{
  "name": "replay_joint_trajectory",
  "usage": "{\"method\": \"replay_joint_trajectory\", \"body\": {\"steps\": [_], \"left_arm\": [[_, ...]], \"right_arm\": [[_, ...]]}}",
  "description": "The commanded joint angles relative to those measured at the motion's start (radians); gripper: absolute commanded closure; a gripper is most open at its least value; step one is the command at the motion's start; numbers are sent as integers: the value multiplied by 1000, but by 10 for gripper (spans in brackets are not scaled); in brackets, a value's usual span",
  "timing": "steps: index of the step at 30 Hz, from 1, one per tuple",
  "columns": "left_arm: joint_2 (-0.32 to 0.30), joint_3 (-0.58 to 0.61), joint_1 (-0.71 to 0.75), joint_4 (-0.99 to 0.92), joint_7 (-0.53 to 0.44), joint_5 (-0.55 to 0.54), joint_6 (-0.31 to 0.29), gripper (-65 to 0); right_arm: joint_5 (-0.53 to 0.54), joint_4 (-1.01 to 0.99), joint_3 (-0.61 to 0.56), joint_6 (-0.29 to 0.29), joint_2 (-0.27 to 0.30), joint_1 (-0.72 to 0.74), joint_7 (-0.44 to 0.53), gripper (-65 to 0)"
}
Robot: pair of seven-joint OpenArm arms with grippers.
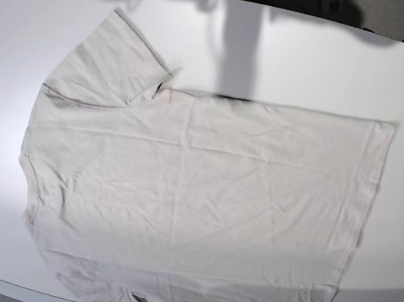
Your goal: Fold the T-shirt properly
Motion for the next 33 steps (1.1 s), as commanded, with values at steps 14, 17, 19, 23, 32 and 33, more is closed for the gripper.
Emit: {"method": "replay_joint_trajectory", "body": {"steps": [14, 17, 19, 23, 32, 33], "left_arm": [[-3, -3, 51, 5, -56, -3, -9, -42], [-2, -3, 64, 17, -55, -3, -9, -42], [-2, -3, 84, 41, -55, -3, -9, -42], [-2, -3, 152, 139, -56, -21, -9, -42], [-2, -3, 363, 481, -2, -56, -85, -83], [-2, -3, 388, 521, 11, -56, -88, -99]], "right_arm": [[4, 13, 0, 5, 20, -49, 63, -92], [4, 44, 0, 5, 20, -92, 109, -92], [4, 84, 0, 6, 20, -131, 131, -92], [5, 201, 0, 6, 20, -220, 134, -92], [45, 519, 0, 86, 20, -435, 125, -92], [59, 559, 0, 97, 21, -462, 125, -92]]}}
